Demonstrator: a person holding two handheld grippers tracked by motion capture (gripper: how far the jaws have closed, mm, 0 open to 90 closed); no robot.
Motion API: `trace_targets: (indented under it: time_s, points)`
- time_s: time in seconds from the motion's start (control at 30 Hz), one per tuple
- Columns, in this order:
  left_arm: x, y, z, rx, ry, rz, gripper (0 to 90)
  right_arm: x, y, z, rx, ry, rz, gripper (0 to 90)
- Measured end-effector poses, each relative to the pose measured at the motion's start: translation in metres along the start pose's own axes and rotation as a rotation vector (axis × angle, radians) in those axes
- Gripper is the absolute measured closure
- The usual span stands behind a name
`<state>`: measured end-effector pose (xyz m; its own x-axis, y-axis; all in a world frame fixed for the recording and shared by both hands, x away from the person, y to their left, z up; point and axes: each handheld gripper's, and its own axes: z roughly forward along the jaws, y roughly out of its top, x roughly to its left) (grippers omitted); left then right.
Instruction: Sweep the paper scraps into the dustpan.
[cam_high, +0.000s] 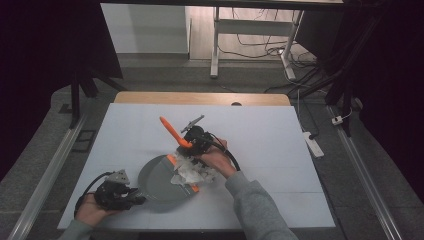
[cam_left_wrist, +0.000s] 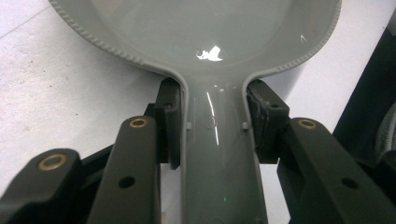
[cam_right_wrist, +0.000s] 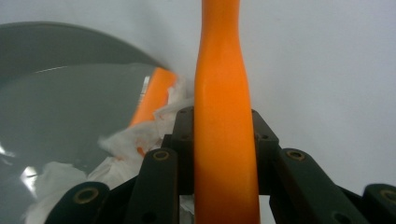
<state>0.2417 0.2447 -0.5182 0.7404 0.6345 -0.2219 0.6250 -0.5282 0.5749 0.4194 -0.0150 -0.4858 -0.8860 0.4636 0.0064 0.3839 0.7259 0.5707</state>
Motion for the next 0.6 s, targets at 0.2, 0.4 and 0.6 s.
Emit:
trace_targets:
  time_s: [0.2,0.4,0.6]
  points:
    - [0.0,0.0,0.0,0.002,0.002,0.002,61.3,0.014,-0.001,-0.001,-0.015,0.031,-0.03,70.1]
    - [0.0,0.0,0.0,0.003,0.005,0.004,61.3,0.027,0.003,-0.002,-0.031,0.068,-0.07,70.1]
    - [0.0,0.0,0.0,0.001,0.002,0.002,61.3,0.032,0.004,-0.011,-0.066,0.08,-0.088,70.0]
